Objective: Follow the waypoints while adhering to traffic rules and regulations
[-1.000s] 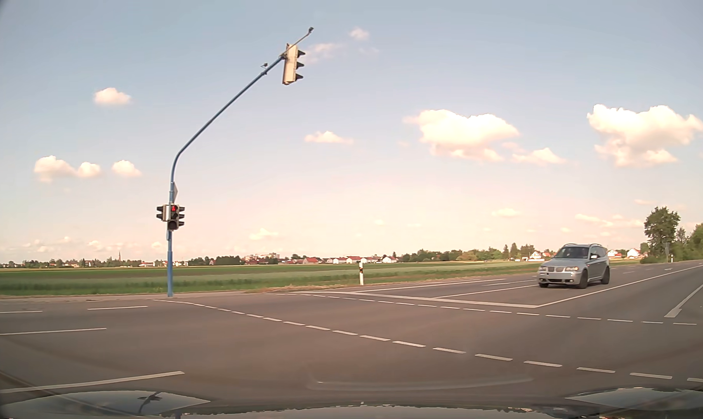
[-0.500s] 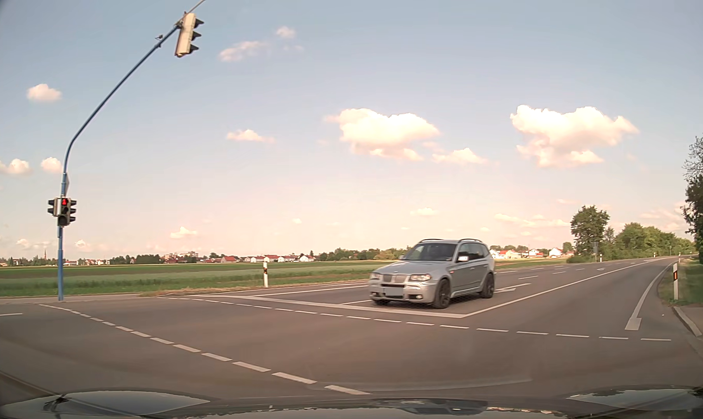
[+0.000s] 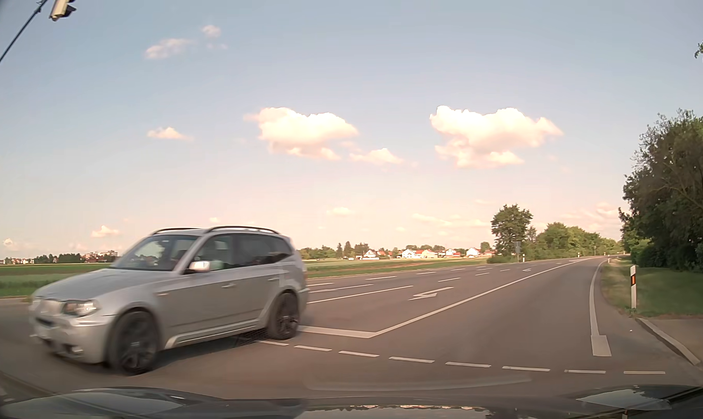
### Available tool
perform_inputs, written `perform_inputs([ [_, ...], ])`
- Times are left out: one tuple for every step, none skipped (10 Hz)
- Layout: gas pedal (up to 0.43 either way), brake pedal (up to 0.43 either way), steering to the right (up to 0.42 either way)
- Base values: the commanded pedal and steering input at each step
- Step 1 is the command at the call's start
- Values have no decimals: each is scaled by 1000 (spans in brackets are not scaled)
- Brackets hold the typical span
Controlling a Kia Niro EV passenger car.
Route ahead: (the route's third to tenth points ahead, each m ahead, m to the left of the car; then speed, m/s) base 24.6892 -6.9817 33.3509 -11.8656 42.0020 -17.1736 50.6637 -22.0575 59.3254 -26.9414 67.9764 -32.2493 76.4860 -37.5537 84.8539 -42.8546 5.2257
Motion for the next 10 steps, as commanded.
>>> perform_inputs([
  [370,18,315],
  [370,18,311],
  [378,18,298],
  [378,12,265],
  [390,18,221],
  [390,18,171],
  [390,12,138],
  [390,18,132],
  [398,18,132],
  [398,12,132],
])
